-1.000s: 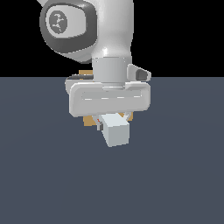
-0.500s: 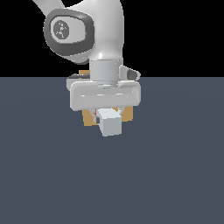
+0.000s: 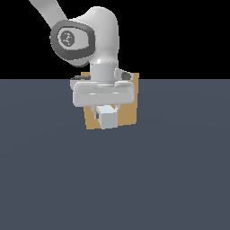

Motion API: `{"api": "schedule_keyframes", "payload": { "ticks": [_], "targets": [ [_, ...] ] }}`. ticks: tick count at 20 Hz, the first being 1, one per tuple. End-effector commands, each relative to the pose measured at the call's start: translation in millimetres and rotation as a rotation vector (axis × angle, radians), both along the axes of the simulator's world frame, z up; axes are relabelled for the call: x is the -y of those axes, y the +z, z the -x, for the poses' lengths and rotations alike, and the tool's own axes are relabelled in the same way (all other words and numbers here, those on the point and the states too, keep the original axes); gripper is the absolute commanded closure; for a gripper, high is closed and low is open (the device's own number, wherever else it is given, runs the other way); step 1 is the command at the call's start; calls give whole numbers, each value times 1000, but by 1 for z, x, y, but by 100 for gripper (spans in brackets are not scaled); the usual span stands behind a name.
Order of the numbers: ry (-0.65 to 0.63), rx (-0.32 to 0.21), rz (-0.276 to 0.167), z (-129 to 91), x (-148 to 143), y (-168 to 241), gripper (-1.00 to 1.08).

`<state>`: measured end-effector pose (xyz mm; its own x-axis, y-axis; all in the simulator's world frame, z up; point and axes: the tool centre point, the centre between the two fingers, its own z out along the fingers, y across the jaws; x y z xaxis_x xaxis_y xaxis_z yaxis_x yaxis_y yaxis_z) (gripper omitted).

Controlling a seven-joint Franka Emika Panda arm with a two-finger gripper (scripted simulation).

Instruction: Insert the peg into the horizontal hole in a box.

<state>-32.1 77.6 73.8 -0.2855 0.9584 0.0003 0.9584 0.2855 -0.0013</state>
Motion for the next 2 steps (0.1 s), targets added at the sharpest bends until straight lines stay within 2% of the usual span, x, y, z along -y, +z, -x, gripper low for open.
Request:
{"api": "schedule_keyframes", "payload": {
  "ticks": [1, 2],
  "targets": [
    [0, 5, -1, 0, -6, 3, 108],
    [0, 5, -1, 0, -6, 3, 108]
  ]
}}
